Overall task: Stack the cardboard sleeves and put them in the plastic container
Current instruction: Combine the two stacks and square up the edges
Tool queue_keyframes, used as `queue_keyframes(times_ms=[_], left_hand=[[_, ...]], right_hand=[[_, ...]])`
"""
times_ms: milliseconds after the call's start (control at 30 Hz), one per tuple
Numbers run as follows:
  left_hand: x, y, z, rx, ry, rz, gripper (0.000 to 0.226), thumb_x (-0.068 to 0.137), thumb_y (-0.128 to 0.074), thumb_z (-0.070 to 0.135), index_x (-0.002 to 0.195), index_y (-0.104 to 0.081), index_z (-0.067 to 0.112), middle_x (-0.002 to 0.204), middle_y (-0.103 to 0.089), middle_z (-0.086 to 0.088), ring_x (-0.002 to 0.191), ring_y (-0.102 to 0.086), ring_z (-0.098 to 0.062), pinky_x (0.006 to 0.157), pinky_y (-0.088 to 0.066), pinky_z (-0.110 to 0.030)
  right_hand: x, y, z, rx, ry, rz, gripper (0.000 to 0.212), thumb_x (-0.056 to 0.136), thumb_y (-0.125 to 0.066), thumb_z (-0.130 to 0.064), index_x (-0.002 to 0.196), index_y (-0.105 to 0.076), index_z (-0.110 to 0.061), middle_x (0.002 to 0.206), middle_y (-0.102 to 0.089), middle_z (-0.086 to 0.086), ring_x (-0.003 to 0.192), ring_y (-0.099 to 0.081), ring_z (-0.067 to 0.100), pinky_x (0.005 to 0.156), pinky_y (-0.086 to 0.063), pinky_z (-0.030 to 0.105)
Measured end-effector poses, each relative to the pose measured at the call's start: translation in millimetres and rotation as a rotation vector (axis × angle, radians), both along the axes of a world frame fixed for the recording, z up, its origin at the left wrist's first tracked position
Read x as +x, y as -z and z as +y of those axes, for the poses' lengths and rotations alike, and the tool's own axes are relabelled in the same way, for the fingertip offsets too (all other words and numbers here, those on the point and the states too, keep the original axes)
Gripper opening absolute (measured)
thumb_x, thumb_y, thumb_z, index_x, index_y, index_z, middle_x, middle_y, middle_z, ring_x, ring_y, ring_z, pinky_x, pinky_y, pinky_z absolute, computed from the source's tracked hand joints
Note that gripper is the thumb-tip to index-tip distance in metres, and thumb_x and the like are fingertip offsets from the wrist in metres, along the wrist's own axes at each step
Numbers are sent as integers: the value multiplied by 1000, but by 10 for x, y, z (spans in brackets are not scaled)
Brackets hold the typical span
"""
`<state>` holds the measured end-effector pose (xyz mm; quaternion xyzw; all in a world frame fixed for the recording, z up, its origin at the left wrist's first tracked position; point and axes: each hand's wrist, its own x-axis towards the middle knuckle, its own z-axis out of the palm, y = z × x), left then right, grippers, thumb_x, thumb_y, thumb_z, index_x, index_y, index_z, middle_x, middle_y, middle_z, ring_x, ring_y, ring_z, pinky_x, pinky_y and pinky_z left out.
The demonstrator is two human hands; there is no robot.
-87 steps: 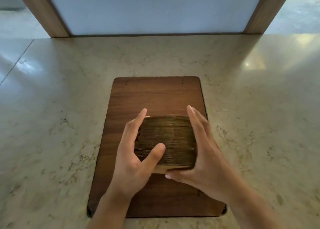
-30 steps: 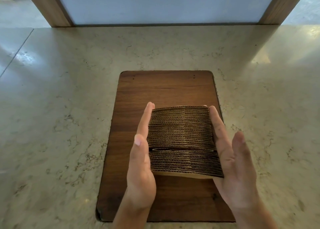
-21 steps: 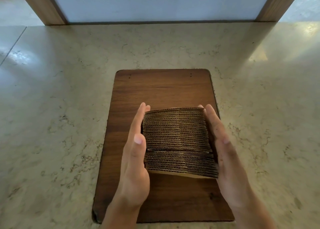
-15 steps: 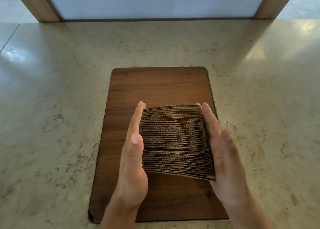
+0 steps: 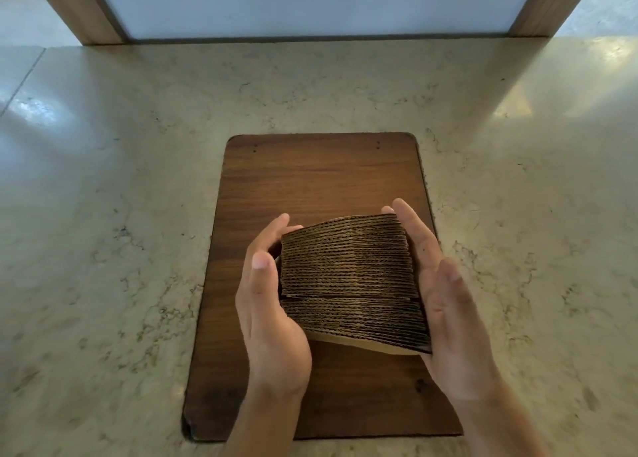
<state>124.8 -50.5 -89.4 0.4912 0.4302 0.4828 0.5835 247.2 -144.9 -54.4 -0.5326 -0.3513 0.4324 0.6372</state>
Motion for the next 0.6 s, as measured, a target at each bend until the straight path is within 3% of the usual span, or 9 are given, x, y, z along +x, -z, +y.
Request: queue_keyframes(times_ms=[67,167,233,367,500,600], left_hand=[[61,-35,25,35,-52,14,57,104,-28,56,129,-70,26,114,-78,13,114,-71,-13,92,-54,-23],[121,-53,16,55,-130,45,62,103,-26,53,125,-73,19,108,-80,11,108,-73,-14,89,-57,-27],[147,-76,11,67,-168,54,65,104,-25,51,126,-74,14,105,-79,13,105,-74,-13,84,-56,-22],[153,-68,13,67,-167,48,63,104,-24,50,124,-74,15,100,-79,15,102,-74,-12,80,-54,-17],[138,-58,34,106,-142,84,65,105,-22,50,123,-74,16,102,-78,17,102,-73,-8,82,-53,-15],[122,-72,34,111,-98,111,63,104,-22,54,123,-73,22,105,-78,17,107,-72,-10,91,-56,-27]], right_hand=[[71,16,-14,-56,-76,-125,98,82,-47,-89,163,-26,-39,172,-22,-13,160,-14,15,125,-13,61],[208,6,-10,-145,-183,-333,114,69,-55,-94,164,-16,-44,172,-10,-21,159,-8,5,124,-19,45],[284,-13,-15,-152,-266,-397,126,60,-68,-89,163,-9,-47,171,-2,-26,158,-5,-1,122,-21,31],[408,-5,-32,-199,-408,-501,139,60,-94,-59,162,1,-51,169,9,-29,157,-5,-1,125,-26,41],[508,23,-39,-241,-440,-602,140,66,-96,-38,161,6,-50,166,3,-30,155,-14,1,119,-33,19],[517,31,-43,-249,-385,-675,137,66,-95,-37,162,2,-49,160,-15,-24,146,-31,3,108,-42,14]])
